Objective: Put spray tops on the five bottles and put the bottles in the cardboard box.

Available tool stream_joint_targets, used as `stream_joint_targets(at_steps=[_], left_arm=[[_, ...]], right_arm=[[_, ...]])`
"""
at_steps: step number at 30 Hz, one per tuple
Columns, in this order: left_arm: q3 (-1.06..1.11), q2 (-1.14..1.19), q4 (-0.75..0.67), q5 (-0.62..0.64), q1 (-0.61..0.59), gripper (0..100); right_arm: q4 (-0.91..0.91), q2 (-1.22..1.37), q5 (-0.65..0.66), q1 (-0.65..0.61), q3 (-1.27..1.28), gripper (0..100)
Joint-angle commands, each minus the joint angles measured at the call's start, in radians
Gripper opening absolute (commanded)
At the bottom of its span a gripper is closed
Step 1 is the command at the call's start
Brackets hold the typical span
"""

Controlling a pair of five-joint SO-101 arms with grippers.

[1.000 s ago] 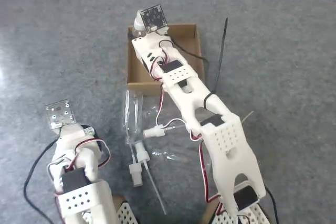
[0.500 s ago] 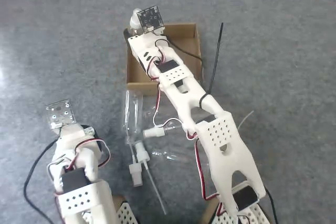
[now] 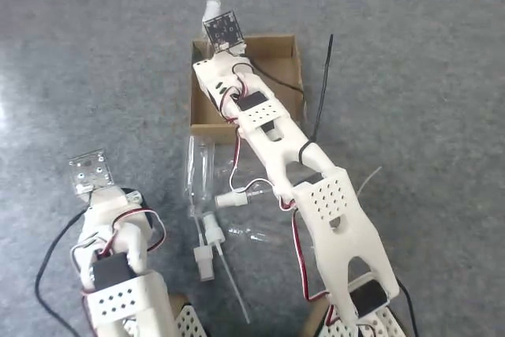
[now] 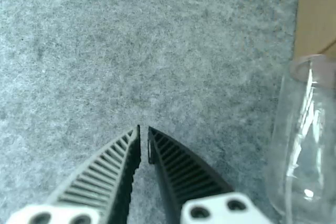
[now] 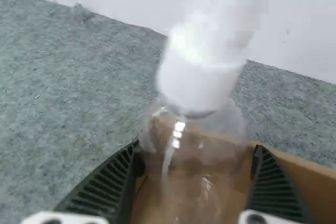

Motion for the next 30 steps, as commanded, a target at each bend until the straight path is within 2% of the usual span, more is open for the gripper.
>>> stream_joint_targets(at_steps=[1, 13, 19, 25, 30], left_arm=[[-0.007, -0.018, 0.003, -0.005, 0.000, 2], [-0.007, -0.018, 0.003, -0.005, 0.000, 2], [-0.007, -0.018, 0.003, -0.005, 0.000, 2], [-0.007, -0.018, 0.003, -0.005, 0.000, 2], [-0.007, -0.018, 0.003, -0.005, 0.000, 2]], right_arm=[[0.002, -0.027, -0.005, -0.018, -0.046, 26.4], [0.016, -0.035, -0.003, -0.004, -0.046, 26.4], [0.168, -0.091, -0.005, -0.010, -0.048, 26.4], [0.206, -0.119, -0.006, -0.001, -0.046, 26.4], [0.326, -0.160, -0.006, -0.004, -0.046, 26.4]])
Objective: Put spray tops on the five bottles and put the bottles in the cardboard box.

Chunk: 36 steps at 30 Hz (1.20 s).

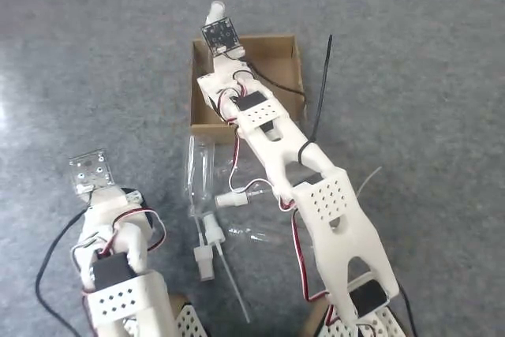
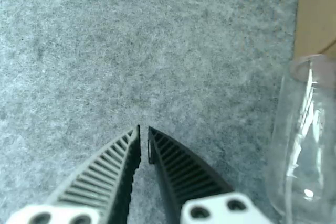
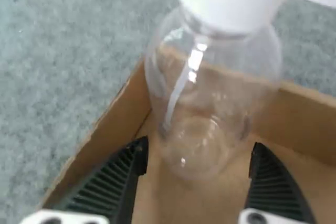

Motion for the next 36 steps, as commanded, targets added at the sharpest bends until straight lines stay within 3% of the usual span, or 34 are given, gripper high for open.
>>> stream_joint_targets(at_steps=[1, 22, 36], left_arm=[[-0.007, -0.018, 0.003, -0.005, 0.000, 2], [-0.007, -0.018, 0.003, -0.005, 0.000, 2], [-0.007, -0.018, 0.003, -0.005, 0.000, 2]], right_arm=[[0.091, -0.145, -0.006, 0.002, -0.046, 26.4], [0.725, -0.437, -0.006, 0.001, -0.046, 26.2], [0.938, -0.562, 0.000, -0.015, -0.046, 26.1]])
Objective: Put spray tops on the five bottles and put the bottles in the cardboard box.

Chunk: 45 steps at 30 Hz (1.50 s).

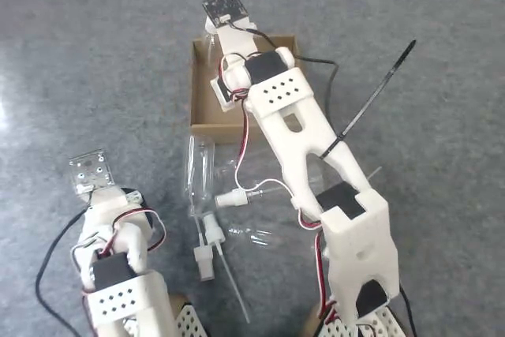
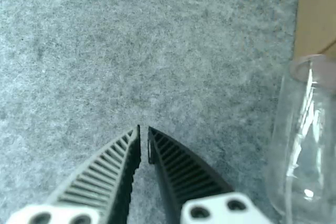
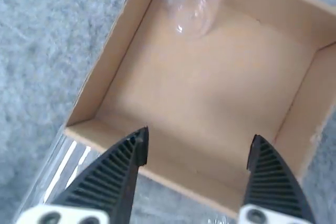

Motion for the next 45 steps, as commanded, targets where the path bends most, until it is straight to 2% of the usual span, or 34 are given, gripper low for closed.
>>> stream_joint_targets(at_steps=[1, 12, 26, 34, 40, 45], left_arm=[[-0.007, -0.018, 0.003, -0.005, 0.000, 2], [-0.007, -0.018, 0.003, -0.005, 0.000, 2], [-0.007, -0.018, 0.003, -0.005, 0.000, 2], [-0.007, -0.018, 0.003, -0.005, 0.000, 2], [-0.007, -0.018, 0.003, -0.005, 0.000, 2], [-0.007, -0.018, 0.003, -0.005, 0.000, 2]], right_arm=[[0.044, -0.116, -0.002, -0.021, -0.046, 26.1], [0.220, -0.360, 0.000, -0.038, -0.046, 26.0], [0.487, -0.539, 0.000, -0.036, -0.046, 26.0], [0.496, -0.610, 0.003, -0.035, -0.018, 26.0], [0.489, -0.760, 0.117, -0.042, 0.180, 26.0], [0.487, -0.862, 0.124, -0.073, 0.299, 26.0]])
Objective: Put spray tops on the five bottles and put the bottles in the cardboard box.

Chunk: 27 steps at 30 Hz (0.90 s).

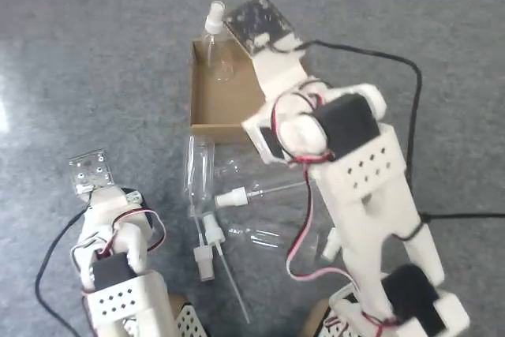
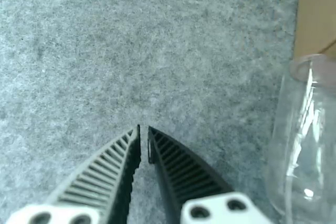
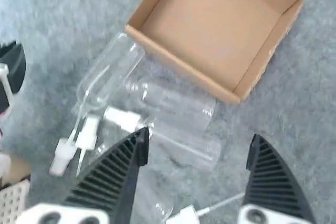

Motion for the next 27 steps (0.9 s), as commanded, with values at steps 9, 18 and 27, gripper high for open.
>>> stream_joint_targets(at_steps=[9, 18, 27], left_arm=[[-0.007, -0.018, 0.003, -0.005, 0.000, 2], [-0.007, -0.018, 0.003, -0.005, 0.000, 2], [-0.007, -0.018, 0.003, -0.005, 0.000, 2]], right_arm=[[0.031, -0.206, 0.029, -0.107, 0.258, 26.2], [0.031, -0.231, 0.031, -0.117, 0.422, 26.0], [0.027, -0.220, 0.186, -0.119, 0.508, 26.0]])
